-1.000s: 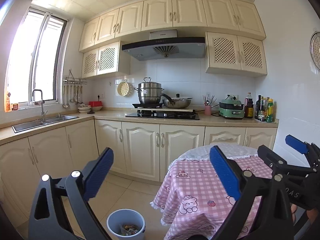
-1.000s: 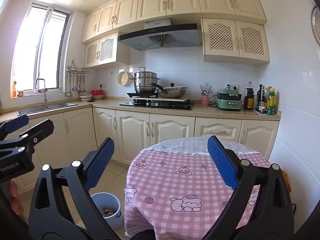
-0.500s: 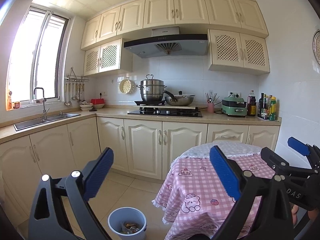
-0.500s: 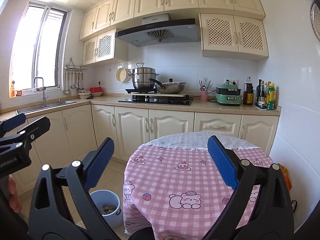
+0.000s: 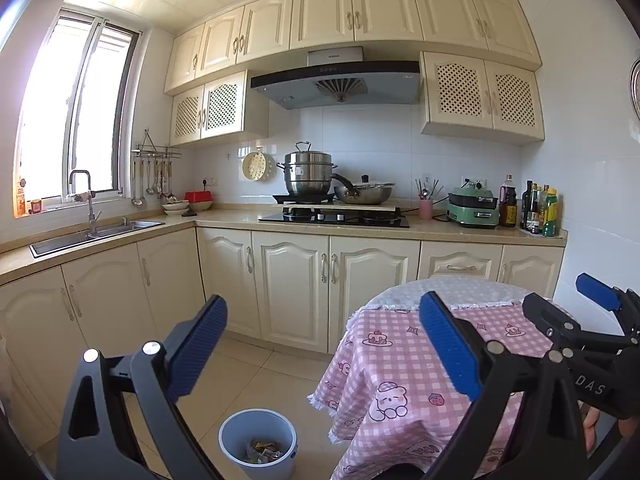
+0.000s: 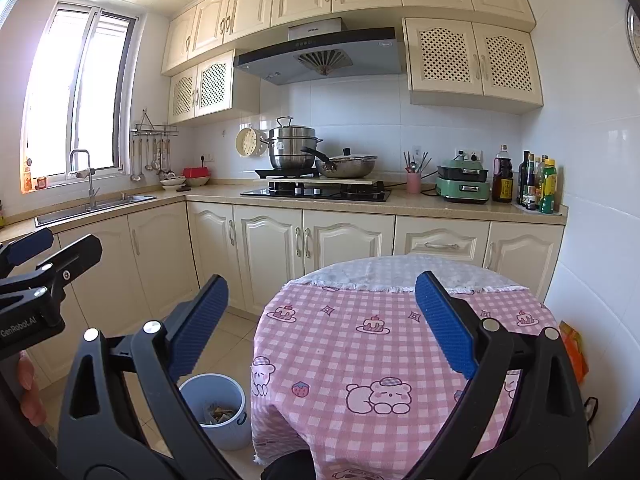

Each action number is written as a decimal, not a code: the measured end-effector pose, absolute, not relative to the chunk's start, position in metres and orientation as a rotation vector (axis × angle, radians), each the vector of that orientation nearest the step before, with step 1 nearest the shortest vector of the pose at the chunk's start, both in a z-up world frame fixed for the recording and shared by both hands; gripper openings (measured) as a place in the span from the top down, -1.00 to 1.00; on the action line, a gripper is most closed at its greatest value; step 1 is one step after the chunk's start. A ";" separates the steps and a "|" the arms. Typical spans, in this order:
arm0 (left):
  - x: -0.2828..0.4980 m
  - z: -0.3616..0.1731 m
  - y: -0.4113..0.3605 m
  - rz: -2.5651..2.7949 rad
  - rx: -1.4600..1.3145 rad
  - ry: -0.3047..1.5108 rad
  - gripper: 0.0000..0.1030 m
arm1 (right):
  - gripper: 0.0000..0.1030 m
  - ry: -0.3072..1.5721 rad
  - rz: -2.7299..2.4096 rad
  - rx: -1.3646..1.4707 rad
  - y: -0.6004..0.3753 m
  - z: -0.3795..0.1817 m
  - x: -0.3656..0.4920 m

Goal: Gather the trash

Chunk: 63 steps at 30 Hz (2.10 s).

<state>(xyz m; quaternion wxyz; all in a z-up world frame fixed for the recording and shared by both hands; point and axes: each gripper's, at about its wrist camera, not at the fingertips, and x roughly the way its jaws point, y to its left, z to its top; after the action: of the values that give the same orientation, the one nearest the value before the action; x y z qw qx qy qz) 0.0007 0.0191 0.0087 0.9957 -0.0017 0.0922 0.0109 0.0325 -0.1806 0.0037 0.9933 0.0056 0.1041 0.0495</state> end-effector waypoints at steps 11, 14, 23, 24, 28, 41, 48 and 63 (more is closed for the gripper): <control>0.004 0.008 0.021 0.025 -0.004 0.196 -0.84 | -0.81 0.215 0.101 0.016 -0.181 0.002 0.034; 0.004 0.007 0.021 0.025 -0.003 0.197 -0.84 | -0.81 0.214 0.101 0.016 -0.181 0.002 0.034; 0.004 0.005 0.022 0.024 -0.005 0.200 -0.84 | -0.81 0.217 0.101 0.015 -0.180 0.001 0.034; 0.004 0.005 0.022 0.025 -0.005 0.199 -0.84 | -0.81 0.217 0.102 0.015 -0.180 0.001 0.034; 0.005 0.005 0.022 0.024 -0.006 0.201 -0.84 | -0.81 0.219 0.101 0.015 -0.180 0.001 0.034; 0.006 0.002 0.024 0.025 -0.007 0.203 -0.84 | -0.81 0.223 0.097 0.015 -0.178 -0.002 0.032; 0.006 0.001 0.025 0.024 -0.007 0.206 -0.84 | -0.81 0.226 0.095 0.014 -0.177 -0.005 0.031; 0.006 -0.002 0.027 0.025 -0.008 0.209 -0.84 | -0.81 0.229 0.095 0.014 -0.177 -0.008 0.031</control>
<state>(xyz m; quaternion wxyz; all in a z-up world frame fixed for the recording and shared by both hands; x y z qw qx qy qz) 0.0063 0.0275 -0.0022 0.9945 -0.0040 0.1041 0.0123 0.0308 -0.1771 -0.0080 0.9923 0.0071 0.1143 0.0473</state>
